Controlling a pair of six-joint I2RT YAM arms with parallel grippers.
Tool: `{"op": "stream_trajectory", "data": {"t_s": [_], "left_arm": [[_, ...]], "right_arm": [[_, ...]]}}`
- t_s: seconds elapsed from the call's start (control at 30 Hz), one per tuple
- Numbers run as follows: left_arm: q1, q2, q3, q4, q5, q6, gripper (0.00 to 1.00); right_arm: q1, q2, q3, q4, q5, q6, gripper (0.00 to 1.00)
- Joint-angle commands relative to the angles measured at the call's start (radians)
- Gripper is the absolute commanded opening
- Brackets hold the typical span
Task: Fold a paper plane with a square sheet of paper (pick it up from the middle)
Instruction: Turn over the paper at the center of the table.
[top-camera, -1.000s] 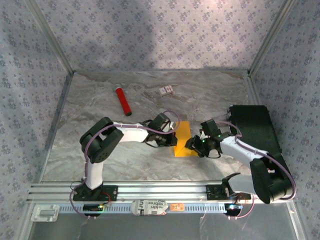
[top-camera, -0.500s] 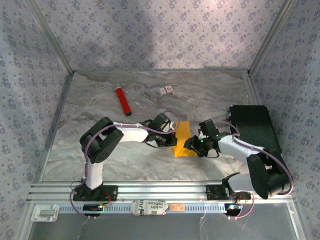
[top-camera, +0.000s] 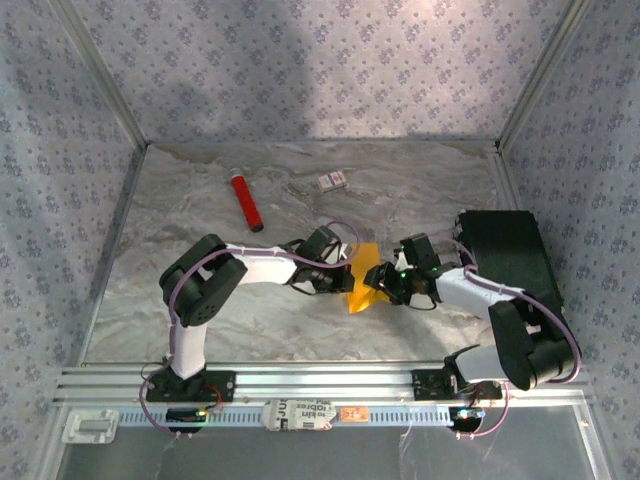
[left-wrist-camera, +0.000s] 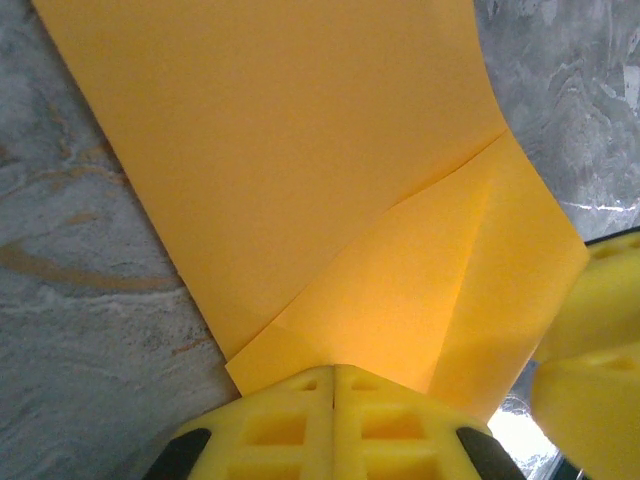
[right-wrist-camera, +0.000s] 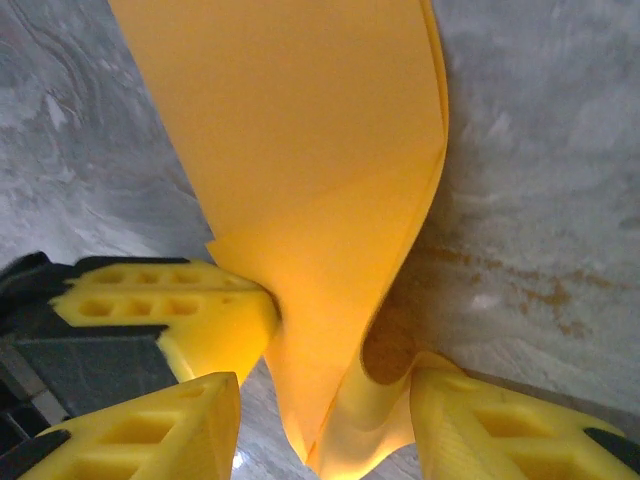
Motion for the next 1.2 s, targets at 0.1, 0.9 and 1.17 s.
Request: {"op": "stream_trajectory", "data": {"t_s": [0.1, 0.9, 1.17], "left_arm": [[0.003, 0.04, 0.001, -0.101, -0.01, 0.015, 0.04], [0.006, 0.035, 0.002, -0.1, -0.006, 0.003, 0.04], [0.007, 0.033, 0.004, -0.101, -0.003, 0.003, 0.04]], "right_arm": [[-0.062, 0.015, 0.013, 0.041, -0.063, -0.039, 0.49], [-0.145, 0.089, -0.045, 0.155, -0.143, -0.032, 0.45], [-0.158, 0.114, -0.044, 0.227, -0.168, -0.046, 0.38]]}}
